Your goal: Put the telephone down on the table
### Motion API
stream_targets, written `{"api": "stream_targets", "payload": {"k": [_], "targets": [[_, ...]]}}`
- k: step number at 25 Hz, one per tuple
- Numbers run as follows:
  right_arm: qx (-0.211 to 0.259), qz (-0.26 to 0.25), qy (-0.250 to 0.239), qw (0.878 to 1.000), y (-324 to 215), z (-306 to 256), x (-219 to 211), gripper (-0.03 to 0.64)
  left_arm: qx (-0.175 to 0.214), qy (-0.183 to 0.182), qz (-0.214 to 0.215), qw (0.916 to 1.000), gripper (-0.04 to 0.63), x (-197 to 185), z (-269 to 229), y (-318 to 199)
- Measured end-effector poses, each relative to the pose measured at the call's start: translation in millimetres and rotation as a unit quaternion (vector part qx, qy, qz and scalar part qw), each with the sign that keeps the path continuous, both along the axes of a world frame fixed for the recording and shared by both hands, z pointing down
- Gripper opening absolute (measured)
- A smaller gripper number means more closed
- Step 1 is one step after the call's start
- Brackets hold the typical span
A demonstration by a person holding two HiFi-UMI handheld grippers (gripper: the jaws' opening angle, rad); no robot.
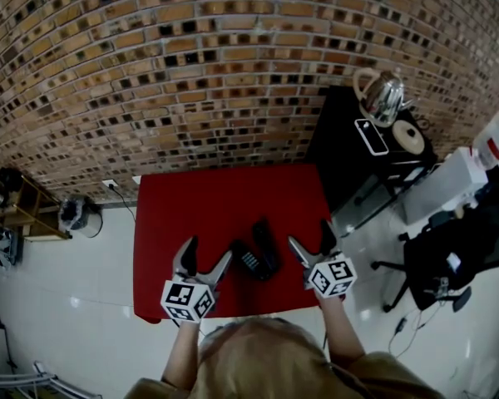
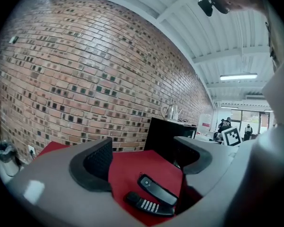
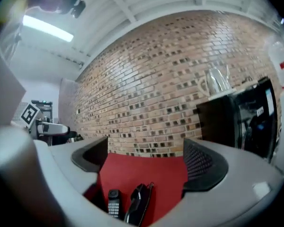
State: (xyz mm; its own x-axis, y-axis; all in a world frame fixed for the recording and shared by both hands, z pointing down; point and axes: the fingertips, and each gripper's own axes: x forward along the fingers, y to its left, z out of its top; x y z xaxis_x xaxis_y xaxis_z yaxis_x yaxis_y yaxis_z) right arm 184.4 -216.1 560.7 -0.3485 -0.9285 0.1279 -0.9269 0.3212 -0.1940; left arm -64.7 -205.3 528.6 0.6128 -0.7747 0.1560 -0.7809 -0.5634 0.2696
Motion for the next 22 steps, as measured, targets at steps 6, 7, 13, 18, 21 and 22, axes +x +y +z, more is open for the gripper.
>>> {"api": "stream_targets", "payload": {"k": [6, 7, 13, 18, 21, 22], "targets": [[0.057, 0.011, 0.035, 0.998, 0.3, -49.3, -23.8, 0.466, 0.021, -0.007, -0.026, 0.9994, 0.391, -10.2, -7.9, -7.7], [0.062, 0.010, 0.045, 0.997, 0.2, -52.9, -27.5, 0.465, 0.024, -0.008, -0.032, 0.9992, 0.391, -11.5, -8.8, -8.9], [0.089, 0.012, 0.067, 0.994, -0.7, -76.2, -41.0, 0.449, 0.055, -0.032, -0.057, 0.9963, 0.390, -18.6, -19.9, -12.8], [0.090, 0.006, 0.067, 0.994, 1.0, -88.3, -43.1, 0.443, 0.058, -0.030, -0.064, 0.9958, 0.388, -15.9, -25.6, -11.0], [0.088, -0.010, 0.076, 0.993, 2.9, -89.0, -52.6, 0.443, 0.052, -0.023, -0.065, 0.9962, 0.388, -17.1, -21.9, -9.4], [0.088, -0.014, 0.077, 0.993, 3.5, -88.6, -57.0, 0.443, 0.051, -0.022, -0.065, 0.9964, 0.387, -18.7, -19.9, -8.8]]}}
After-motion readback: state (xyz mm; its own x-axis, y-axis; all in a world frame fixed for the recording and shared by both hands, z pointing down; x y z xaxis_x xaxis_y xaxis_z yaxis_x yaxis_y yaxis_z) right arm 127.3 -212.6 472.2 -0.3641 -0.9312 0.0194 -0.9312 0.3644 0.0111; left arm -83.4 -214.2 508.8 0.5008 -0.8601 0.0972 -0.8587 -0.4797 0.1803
